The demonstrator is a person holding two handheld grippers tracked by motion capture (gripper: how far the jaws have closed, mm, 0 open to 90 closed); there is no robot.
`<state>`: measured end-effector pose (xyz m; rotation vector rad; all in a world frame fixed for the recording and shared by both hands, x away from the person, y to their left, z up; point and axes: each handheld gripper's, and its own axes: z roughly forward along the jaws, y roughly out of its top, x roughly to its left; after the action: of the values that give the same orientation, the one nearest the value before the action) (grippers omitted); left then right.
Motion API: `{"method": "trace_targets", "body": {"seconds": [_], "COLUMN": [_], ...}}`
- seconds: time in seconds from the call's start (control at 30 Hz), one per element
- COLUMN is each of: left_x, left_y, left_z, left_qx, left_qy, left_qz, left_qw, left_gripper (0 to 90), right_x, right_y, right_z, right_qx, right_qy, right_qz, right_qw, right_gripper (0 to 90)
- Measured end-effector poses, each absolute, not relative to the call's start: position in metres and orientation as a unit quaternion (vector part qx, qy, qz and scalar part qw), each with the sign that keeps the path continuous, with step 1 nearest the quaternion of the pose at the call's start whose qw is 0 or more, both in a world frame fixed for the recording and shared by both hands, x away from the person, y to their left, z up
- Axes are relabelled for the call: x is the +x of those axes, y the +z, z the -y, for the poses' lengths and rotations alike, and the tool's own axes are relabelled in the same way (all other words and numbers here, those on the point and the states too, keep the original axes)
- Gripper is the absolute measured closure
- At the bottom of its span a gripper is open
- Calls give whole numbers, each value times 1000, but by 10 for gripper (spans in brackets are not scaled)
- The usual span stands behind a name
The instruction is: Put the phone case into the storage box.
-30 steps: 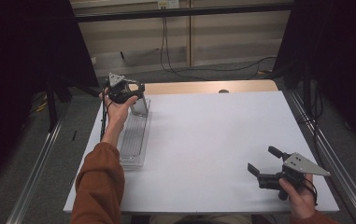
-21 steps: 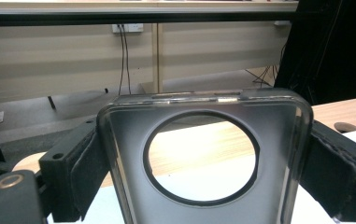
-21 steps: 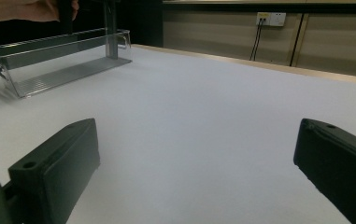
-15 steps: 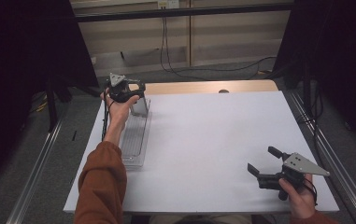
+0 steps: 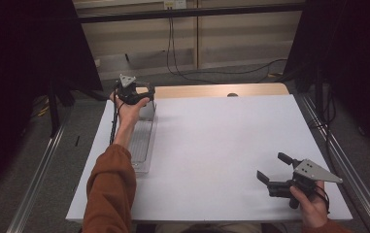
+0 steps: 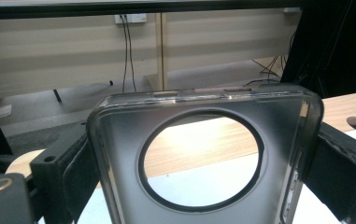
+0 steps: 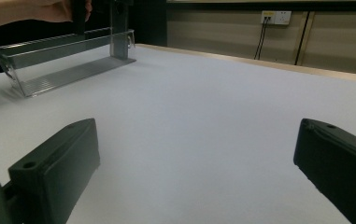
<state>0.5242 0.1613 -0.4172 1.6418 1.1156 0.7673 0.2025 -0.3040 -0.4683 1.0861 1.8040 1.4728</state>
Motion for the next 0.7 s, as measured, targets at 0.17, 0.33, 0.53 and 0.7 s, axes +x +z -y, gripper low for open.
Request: {"method": "trace_targets", "body": {"seconds": [0.17, 0.33, 0.53, 0.7], "left_x": [526, 528, 529, 529], "left_y": [-419, -422, -424, -425], "left_z": [-160, -159, -159, -162], "left_qx": [676, 677, 678, 681], "left_qy": [314, 316, 304, 290], "left_qz": [-458, -461, -463, -467], "left_qw": [485, 478, 483, 483], "left_gripper": [73, 79, 67, 35], "right_x": [203, 202, 202, 202], "right_y": [-469, -468, -468, -468], "right_z": [304, 303, 303, 303], "right_qx": [407, 406, 405, 405], "right_qy": [551, 552, 552, 552], "right_qz": [-673, -672, -673, -673], "right_qw": [281, 280, 280, 279], "right_gripper": [0, 0, 0, 0]}}
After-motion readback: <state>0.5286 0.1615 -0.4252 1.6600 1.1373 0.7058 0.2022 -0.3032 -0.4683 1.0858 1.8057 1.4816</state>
